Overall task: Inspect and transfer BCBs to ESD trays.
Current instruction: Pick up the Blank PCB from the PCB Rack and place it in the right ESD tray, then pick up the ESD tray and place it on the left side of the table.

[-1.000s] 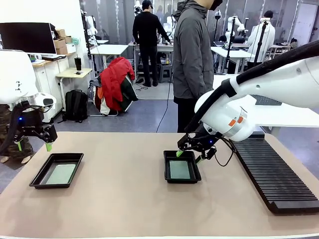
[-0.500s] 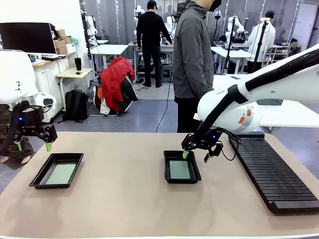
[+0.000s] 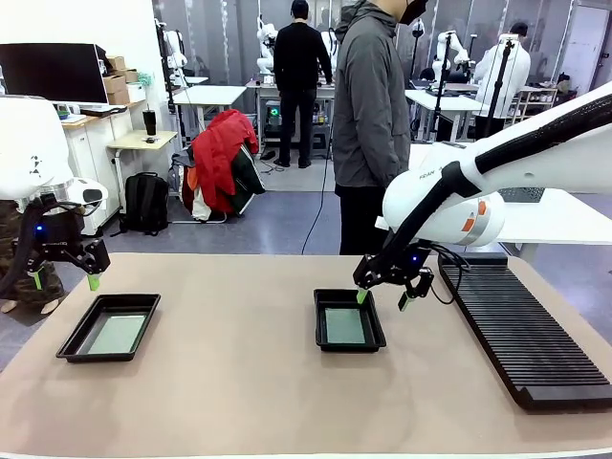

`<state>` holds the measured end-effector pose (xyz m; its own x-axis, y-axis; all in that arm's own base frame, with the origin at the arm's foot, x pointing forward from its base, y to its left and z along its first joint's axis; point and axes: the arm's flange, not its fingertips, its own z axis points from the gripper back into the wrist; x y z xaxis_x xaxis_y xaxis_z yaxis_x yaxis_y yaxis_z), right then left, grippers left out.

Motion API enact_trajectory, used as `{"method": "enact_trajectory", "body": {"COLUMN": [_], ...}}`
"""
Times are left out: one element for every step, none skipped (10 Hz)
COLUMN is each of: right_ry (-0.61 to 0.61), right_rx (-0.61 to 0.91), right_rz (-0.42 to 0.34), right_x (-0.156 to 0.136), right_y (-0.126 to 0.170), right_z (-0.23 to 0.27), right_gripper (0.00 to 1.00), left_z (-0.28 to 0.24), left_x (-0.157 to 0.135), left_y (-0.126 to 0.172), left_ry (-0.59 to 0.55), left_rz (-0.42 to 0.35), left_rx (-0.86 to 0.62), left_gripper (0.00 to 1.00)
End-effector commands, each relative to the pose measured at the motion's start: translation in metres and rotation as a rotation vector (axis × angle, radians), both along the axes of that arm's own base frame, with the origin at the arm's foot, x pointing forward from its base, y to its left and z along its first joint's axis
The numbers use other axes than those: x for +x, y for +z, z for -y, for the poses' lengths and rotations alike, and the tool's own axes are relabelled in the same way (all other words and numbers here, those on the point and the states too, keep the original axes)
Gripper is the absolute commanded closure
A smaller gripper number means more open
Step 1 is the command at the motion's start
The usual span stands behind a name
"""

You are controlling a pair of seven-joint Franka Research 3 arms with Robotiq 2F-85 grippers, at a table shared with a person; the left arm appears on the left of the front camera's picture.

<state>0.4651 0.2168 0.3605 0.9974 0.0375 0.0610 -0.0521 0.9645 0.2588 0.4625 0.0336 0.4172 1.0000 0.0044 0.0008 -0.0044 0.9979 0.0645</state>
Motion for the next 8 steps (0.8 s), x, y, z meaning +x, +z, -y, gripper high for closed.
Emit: {"method": "enact_trajectory", "body": {"right_ry": [0.004,0.004,0.004,0.004,0.004,0.004,0.004,0.004], "right_rx": [0.003,0.003,0.003,0.003,0.003,0.003,0.003,0.003], "right_rz": [-0.003,-0.003,-0.003,-0.003,-0.003,-0.003,-0.003,-0.003], "right_x": [-0.0027,-0.0027,-0.0027,-0.0027,-0.0027,-0.0027,-0.0027,-0.0027], "right_y": [-0.0014,-0.0014,-0.0014,-0.0014,-0.0014,-0.0014,-0.0014,-0.0014], "right_z": [-0.002,-0.002,-0.002,-0.002,-0.002,-0.002,-0.002,-0.002], "right_gripper": [0.0,0.0,0.0,0.0,0.0,0.0,0.0,0.0], "left_z": [-0.001,-0.001,-0.001,-0.001,-0.001,-0.001,-0.001,-0.001], "left_x": [0.0002,0.0002,0.0002,0.0002,0.0002,0.0002,0.0002,0.0002], "left_y": [-0.0004,-0.0004,-0.0004,-0.0004,-0.0004,-0.0004,-0.0004,-0.0004], "left_ry": [0.003,0.003,0.003,0.003,0.003,0.003,0.003,0.003], "left_rz": [-0.001,-0.001,-0.001,-0.001,-0.001,-0.001,-0.001,-0.001], "left_rx": [0.001,0.001,0.001,0.001,0.001,0.001,0.001,0.001], "left_gripper": [0.0,0.0,0.0,0.0,0.0,0.0,0.0,0.0]}}
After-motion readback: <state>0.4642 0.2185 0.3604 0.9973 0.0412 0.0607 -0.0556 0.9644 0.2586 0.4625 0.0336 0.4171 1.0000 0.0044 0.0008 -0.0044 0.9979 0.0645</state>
